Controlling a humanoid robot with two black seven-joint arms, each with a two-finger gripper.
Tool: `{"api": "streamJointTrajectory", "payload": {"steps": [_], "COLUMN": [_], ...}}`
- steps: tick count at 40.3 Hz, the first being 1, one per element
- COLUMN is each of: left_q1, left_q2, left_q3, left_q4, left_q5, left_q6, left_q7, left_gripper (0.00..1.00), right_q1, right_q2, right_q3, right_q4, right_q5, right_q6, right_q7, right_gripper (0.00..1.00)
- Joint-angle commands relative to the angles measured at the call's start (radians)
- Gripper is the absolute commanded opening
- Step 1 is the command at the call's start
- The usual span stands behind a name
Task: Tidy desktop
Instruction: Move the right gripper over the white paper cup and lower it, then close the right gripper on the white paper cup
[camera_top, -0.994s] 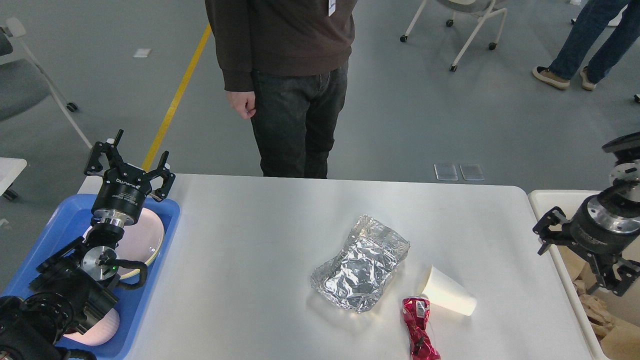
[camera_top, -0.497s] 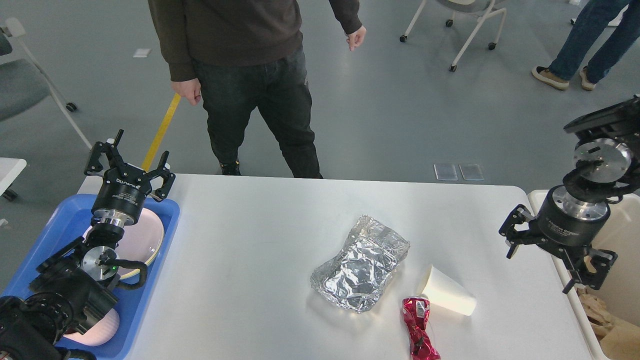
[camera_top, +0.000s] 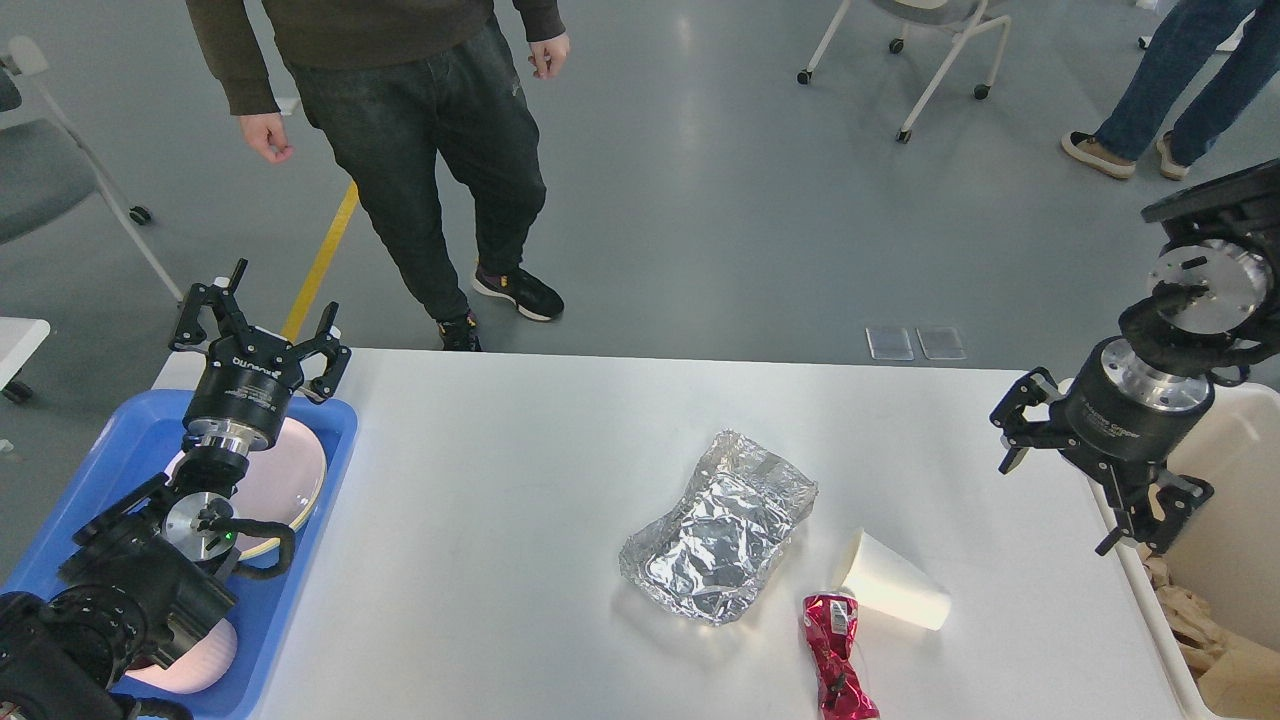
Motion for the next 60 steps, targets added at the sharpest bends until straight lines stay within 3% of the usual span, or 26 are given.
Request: {"api": "streamJointTrajectory", "payload": {"steps": [1, 7, 16, 26, 38, 60], "left_q1": [0.000, 0.000, 0.000, 0.000, 0.000, 0.000], "left_q2": [0.000, 0.000, 0.000, 0.000, 0.000, 0.000], "left_q3": [0.000, 0.000, 0.000, 0.000, 0.000, 0.000], "left_q4": [0.000, 0.000, 0.000, 0.000, 0.000, 0.000], "left_q5": [0.000, 0.000, 0.000, 0.000, 0.000, 0.000], "left_q6": [0.000, 0.000, 0.000, 0.000, 0.000, 0.000], "left_q7": [0.000, 0.000, 0.000, 0.000, 0.000, 0.000], "left_gripper": [0.96, 0.96, 0.96, 0.96, 0.96, 0.96], "right_q1": [-0.023, -0.084, -0.207, -0.293, -0.463, -0.637], "right_q2": [-0.017, -0.020, -0.070, -0.083, -0.090, -0.029], "right_q3": [0.020, 0.092, 0.330, 0.456, 0.669, 0.747], "right_q4": [0.014, 0.010, 0.004, -0.070, -0.205, -0.397], "right_q5": [0.143, 0.258, 0.279, 0.259, -0.012, -0.106], "right_q6": [-0.179, -0.361, -0.531, -0.520, -0.529, -0.531], "right_q7": [-0.090, -0.174, -0.187, -0.184, -0.181, -0.164], "right_gripper": [1.00, 1.00, 1.00, 1.00, 1.00, 1.00]}}
